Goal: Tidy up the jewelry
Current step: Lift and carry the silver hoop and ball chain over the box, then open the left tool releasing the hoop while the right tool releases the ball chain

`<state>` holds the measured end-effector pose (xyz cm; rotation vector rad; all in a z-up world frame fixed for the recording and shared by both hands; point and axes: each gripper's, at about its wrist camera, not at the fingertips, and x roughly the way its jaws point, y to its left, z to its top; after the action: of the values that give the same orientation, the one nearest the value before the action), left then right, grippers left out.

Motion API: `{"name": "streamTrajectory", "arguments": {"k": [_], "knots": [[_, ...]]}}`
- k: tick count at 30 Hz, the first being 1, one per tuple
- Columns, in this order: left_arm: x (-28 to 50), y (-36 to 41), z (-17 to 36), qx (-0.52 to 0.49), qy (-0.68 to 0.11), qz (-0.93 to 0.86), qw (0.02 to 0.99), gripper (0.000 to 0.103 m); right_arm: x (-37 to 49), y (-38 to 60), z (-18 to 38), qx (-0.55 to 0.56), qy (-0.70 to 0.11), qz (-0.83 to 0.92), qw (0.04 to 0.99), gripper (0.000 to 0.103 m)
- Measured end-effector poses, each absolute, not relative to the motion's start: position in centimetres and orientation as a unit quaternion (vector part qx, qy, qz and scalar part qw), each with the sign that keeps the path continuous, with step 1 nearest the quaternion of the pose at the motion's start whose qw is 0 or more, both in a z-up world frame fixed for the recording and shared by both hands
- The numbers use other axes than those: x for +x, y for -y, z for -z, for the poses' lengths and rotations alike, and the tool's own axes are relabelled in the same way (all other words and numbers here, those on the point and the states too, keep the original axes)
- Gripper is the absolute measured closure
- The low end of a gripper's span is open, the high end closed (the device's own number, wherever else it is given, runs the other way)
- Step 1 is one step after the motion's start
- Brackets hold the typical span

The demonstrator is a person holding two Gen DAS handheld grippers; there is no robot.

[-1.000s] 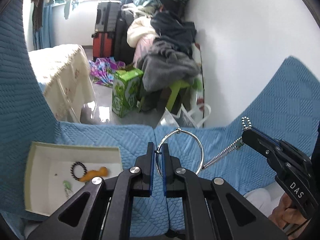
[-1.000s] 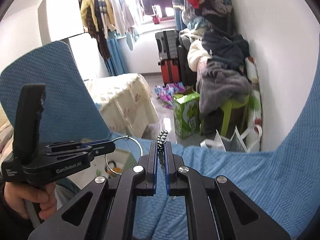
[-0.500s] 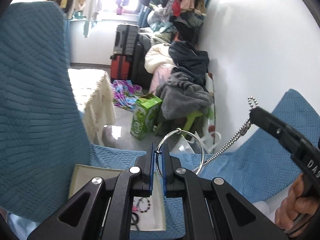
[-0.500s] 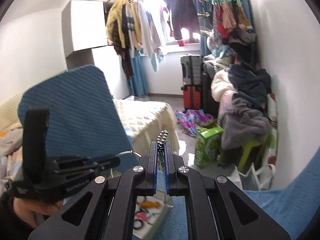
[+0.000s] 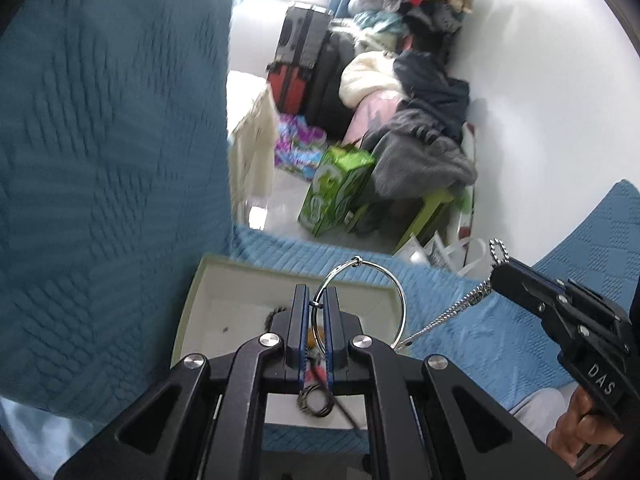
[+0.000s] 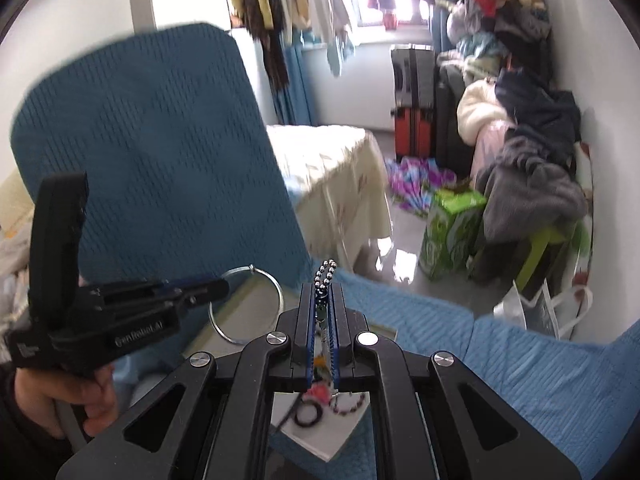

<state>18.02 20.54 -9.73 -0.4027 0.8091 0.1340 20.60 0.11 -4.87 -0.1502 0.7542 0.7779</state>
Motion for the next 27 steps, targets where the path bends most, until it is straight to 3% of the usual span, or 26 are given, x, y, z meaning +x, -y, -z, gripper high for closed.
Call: {"name": "streamTrajectory", "arguments": {"k": [9, 16, 18, 21, 23, 25, 27], "knots": [[17.9, -21.2, 17.3, -0.218, -0.443, -0.059, 0.868, 0.099, 20.5, 0.0, 13.4, -0.072, -0.446, -0.337, 0.826, 0.099], [18.0, -19.8, 19.0, -0.208, -0.463, -0.056, 0.859, 0.095, 20.7, 0.9, 16.0, -0.054, -0.485, -0.325, 0.810, 0.097], [18.2, -19.4, 18.6, -0.209, -0.472, -0.048, 0.855, 0.095, 20.8, 1.2, 15.6, -0.045, -0.487, -0.330, 0.808, 0.094], [18.3, -18.7, 16.8, -0.195, -0.461, -0.055, 0.864, 0.094, 21.0, 2.0, 13.8, -0.041, -0.474, -0.327, 0.816, 0.076], [18.3, -18.6, 15.2, -0.195, -0.452, -0.055, 0.869, 0.079, 21.2, 2.5, 12.1, -0.034, -0.462, -0.329, 0.823, 0.068], [17.8, -18.3, 13.0, -0.186, -0.432, -0.063, 0.880, 0.054, 21.1, 3.0, 9.8, -0.031, -0.443, -0.333, 0.832, 0.067], [17.0, -18.0, 10.4, -0.178, -0.408, -0.071, 0.893, 0.051, 20.9, 3.5, 7.2, -0.028, -0.424, -0.334, 0.841, 0.063]]}}
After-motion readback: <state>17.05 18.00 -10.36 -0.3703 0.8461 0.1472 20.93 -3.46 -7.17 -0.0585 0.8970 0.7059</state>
